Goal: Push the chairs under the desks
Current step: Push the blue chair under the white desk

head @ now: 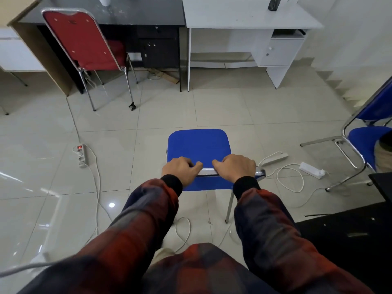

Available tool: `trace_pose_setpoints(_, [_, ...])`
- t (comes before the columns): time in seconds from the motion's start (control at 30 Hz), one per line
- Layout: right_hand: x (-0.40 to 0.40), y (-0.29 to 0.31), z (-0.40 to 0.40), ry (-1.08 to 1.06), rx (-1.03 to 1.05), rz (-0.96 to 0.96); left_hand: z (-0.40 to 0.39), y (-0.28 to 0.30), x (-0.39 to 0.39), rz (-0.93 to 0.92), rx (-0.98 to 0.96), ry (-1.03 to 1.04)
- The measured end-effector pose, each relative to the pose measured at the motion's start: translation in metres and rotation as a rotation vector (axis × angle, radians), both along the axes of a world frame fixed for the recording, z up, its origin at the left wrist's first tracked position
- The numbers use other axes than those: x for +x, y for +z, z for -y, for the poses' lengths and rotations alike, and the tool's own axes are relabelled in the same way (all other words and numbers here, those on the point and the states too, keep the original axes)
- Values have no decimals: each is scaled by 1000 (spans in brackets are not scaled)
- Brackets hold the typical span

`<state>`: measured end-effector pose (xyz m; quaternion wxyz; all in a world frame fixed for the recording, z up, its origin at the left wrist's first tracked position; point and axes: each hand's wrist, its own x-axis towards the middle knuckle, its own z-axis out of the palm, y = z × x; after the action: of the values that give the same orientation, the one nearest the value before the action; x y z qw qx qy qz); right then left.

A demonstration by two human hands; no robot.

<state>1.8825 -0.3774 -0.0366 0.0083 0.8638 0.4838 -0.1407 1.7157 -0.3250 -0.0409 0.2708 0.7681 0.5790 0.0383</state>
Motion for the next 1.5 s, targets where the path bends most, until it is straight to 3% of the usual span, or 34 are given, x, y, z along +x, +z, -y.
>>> trace_pose_setpoints(0.37, [-12, -3, -44, 42, 15, -2, -60, 2, -9, -3, -27, -10])
trace_pose_setpoints(1.07, [-44, 1, -110, -107, -47, -8, -143, -7, -31, 58, -19, -105])
trace_pose_setpoints(1.33, [-67, 4, -139, -114, -5, -106, -193, -4, -49, 60, -45, -170])
trace_pose_setpoints(1.5, [-66, 9, -155, -67, -161, -205, -217, -4, -57, 59, -60, -212])
